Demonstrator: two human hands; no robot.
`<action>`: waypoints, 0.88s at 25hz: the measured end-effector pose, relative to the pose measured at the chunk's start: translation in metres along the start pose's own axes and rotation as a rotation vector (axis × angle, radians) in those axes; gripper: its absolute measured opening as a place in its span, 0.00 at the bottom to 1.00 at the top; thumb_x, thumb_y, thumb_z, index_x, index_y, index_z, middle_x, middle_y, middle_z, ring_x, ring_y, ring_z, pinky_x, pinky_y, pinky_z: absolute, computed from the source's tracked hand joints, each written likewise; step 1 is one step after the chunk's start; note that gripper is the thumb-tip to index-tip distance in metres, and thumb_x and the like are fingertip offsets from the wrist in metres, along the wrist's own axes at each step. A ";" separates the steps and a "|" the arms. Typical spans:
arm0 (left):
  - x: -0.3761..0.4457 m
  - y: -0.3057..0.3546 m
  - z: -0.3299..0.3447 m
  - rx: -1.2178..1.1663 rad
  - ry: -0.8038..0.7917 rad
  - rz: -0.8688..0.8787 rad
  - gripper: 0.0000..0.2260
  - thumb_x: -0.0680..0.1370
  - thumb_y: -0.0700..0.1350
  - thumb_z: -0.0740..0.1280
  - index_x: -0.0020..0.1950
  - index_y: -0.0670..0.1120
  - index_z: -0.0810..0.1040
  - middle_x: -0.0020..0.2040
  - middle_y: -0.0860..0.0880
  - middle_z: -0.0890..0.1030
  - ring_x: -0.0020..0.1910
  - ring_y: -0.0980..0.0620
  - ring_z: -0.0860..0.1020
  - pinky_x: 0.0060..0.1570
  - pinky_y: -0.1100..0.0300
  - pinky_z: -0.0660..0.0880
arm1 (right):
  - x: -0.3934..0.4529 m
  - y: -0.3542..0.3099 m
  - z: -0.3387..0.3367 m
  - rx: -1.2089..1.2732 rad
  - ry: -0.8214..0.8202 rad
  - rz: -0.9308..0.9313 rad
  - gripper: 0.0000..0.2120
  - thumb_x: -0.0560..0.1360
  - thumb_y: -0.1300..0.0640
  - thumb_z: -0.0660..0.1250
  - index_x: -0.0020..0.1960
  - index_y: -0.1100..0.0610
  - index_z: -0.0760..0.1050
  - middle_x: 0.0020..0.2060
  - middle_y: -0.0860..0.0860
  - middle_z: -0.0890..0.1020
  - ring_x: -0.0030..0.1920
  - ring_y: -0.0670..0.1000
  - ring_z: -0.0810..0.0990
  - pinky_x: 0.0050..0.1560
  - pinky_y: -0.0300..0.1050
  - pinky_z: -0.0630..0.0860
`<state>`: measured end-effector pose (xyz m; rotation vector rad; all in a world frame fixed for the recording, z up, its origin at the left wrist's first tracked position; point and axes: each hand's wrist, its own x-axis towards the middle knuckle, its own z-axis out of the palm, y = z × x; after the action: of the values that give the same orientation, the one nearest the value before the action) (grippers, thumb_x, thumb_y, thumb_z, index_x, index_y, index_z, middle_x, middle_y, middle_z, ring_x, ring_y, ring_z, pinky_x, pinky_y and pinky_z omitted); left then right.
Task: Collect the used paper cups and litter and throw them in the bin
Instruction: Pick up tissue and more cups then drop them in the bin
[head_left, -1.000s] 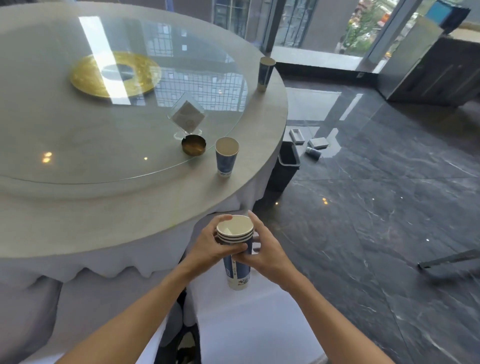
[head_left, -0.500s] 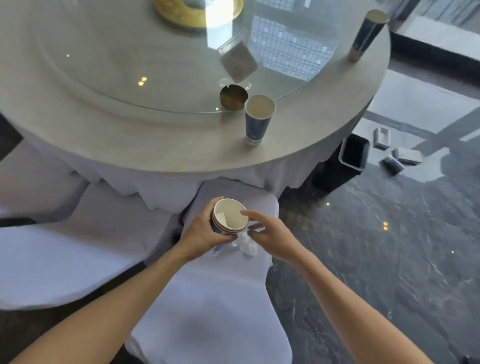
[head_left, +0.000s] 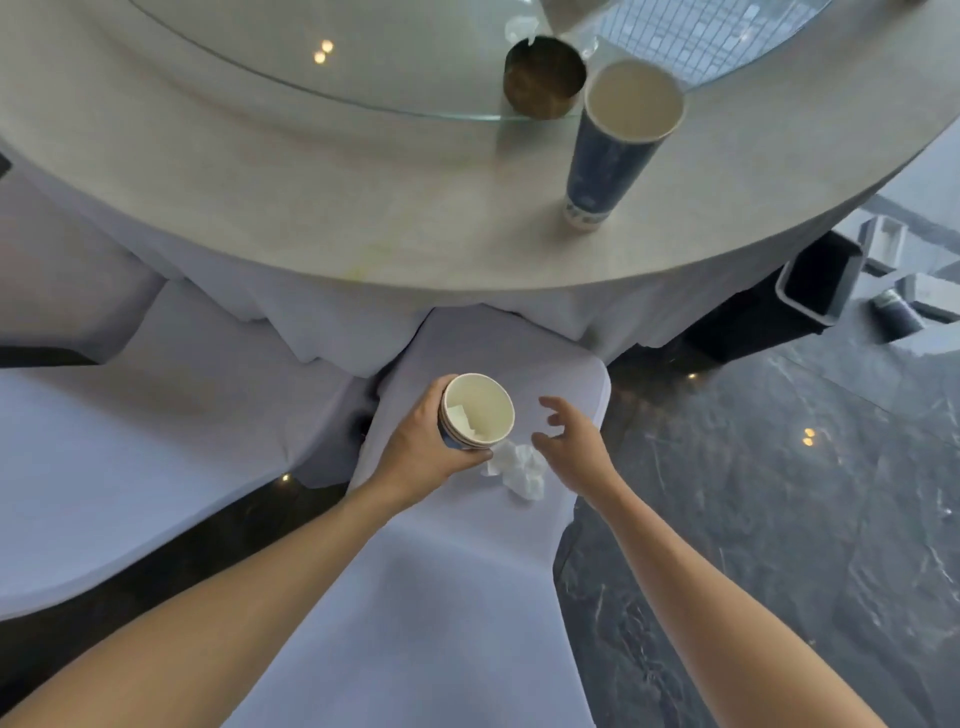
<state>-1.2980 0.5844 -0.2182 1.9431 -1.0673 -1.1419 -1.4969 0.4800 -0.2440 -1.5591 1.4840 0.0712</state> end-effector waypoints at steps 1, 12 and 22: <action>0.007 -0.010 0.003 0.006 -0.017 -0.006 0.38 0.66 0.46 0.85 0.72 0.53 0.71 0.64 0.58 0.79 0.63 0.57 0.76 0.57 0.72 0.72 | 0.014 0.010 0.014 -0.083 -0.029 0.013 0.28 0.78 0.57 0.68 0.77 0.47 0.66 0.68 0.55 0.74 0.55 0.56 0.81 0.54 0.52 0.80; 0.044 -0.077 0.025 0.099 -0.092 -0.053 0.43 0.65 0.49 0.86 0.75 0.56 0.69 0.68 0.54 0.76 0.67 0.54 0.75 0.65 0.60 0.73 | 0.080 0.094 0.113 -0.731 -0.294 -0.119 0.33 0.76 0.62 0.67 0.78 0.47 0.61 0.67 0.58 0.66 0.61 0.63 0.76 0.44 0.52 0.76; 0.011 -0.052 0.033 0.099 -0.112 -0.089 0.41 0.64 0.52 0.84 0.73 0.59 0.69 0.68 0.55 0.75 0.66 0.52 0.76 0.67 0.52 0.76 | 0.042 0.063 0.061 -0.040 0.013 0.104 0.01 0.79 0.58 0.65 0.48 0.55 0.74 0.40 0.50 0.78 0.37 0.51 0.76 0.34 0.44 0.69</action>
<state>-1.3071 0.5952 -0.2792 2.0417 -1.1240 -1.2813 -1.5039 0.4992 -0.3390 -1.5162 1.5815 0.1521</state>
